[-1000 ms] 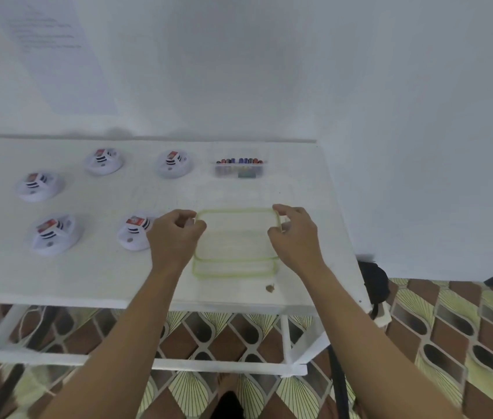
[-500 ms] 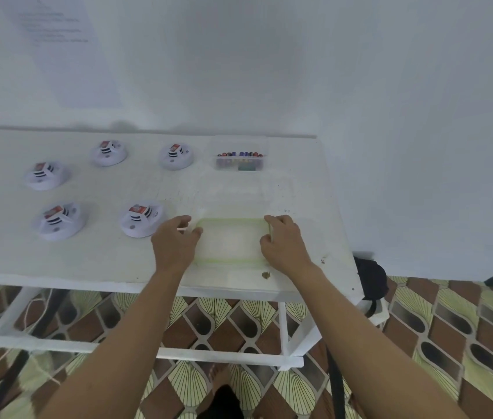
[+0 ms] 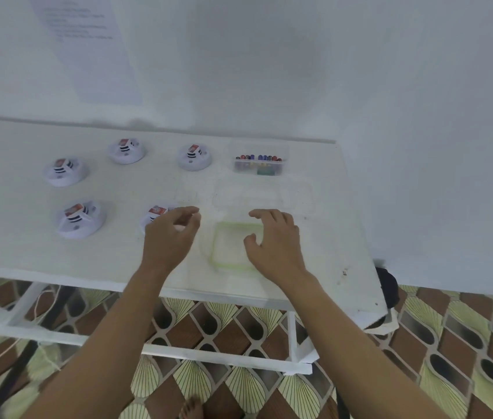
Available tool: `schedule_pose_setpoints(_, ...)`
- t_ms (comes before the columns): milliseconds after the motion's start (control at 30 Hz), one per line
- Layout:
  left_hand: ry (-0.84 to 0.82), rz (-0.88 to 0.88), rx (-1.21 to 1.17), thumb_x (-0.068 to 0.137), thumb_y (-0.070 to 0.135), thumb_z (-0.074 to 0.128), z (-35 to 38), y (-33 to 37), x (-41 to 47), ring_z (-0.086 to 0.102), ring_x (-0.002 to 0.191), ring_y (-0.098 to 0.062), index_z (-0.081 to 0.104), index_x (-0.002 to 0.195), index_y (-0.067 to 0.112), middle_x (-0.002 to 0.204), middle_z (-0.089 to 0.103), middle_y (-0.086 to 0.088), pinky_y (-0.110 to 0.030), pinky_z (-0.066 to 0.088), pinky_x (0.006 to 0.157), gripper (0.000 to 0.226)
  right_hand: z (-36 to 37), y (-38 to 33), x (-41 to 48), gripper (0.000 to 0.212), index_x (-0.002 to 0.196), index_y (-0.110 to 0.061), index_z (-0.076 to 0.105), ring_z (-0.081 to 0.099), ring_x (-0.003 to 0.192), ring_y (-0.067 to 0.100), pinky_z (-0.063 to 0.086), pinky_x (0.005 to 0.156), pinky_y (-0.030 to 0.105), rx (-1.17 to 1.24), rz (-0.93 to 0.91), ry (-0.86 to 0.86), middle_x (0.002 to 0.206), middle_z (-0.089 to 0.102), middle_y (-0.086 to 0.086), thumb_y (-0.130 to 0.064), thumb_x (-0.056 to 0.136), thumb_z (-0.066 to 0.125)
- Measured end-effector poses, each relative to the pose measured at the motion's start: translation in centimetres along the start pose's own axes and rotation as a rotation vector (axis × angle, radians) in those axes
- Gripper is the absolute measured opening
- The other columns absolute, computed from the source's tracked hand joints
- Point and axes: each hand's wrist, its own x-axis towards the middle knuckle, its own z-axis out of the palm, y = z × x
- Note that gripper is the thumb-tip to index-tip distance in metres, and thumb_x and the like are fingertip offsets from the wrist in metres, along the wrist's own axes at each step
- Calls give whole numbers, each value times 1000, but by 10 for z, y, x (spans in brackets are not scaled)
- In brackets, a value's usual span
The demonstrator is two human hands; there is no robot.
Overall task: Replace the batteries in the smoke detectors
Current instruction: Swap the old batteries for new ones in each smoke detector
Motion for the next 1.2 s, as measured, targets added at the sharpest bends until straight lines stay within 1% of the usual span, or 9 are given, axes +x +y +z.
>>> schedule_pose_setpoints(100,106,29,0,95,26,61,-27,-23,9,63,90,-2,72,112,22,107,71,8,-19,49,83,21,19,-28,10,49,139,-15,52,38,132,19,32,109,30,126,-96,-103,138,52,1,-15,90,58)
schedule_pose_setpoints(200,90,-44,41,95,19,58,-51,-60,21,57,115,-20,66,123,19,127,64,-1,-40,45,102,28,42,-53,24,52,143,-13,47,36,135,19,27,105,21,179,-136,-223,142,48,4,-13,92,56)
schedule_pose_setpoints(300,-46,-7,233,94,13,59,-68,-96,32,46,129,-28,58,132,12,138,56,-9,-41,32,111,38,68,-75,40,57,147,-12,42,34,139,21,25,108,22,191,-144,-330,149,43,5,-14,92,57)
schedule_pose_setpoints(400,-199,58,373,95,17,57,-79,-121,44,41,135,-31,53,137,8,144,50,-12,-41,27,113,43,94,-88,61,72,154,-13,32,29,145,29,27,118,38,112,-144,-396,157,33,9,-23,88,61)
schedule_pose_setpoints(533,-306,131,469,92,37,39,-83,-134,57,37,139,-33,46,143,5,148,45,-15,-44,25,115,60,115,-95,92,95,161,-18,9,8,154,29,17,120,48,-113,-117,-523,168,6,7,-29,87,68)
schedule_pose_setpoints(667,-355,179,544,89,49,17,-79,-145,58,32,144,-31,42,146,8,152,41,-14,-48,23,116,74,124,-98,112,107,161,-18,1,11,154,26,15,120,46,-214,-133,-646,169,6,2,-32,84,73)
schedule_pose_setpoints(833,-342,221,543,91,46,19,-79,-150,59,35,143,-31,44,144,9,151,43,-14,-47,26,116,70,127,-99,124,113,161,-18,10,23,146,31,23,117,45,-296,-130,-593,159,26,7,-43,76,80)
schedule_pose_setpoints(1033,-333,228,545,89,48,11,-79,-150,59,28,146,-28,38,148,10,156,36,-13,-41,18,119,75,129,-95,119,103,153,-25,29,34,130,28,34,105,36,-239,-39,-447,140,38,7,-41,68,85)
schedule_pose_setpoints(1200,-334,241,448,99,36,31,-77,-152,61,24,147,-28,42,146,12,156,36,-10,-41,16,120,54,125,-99,107,96,138,-18,36,49,113,20,43,89,29,93,63,-221,128,41,1,-32,62,93)
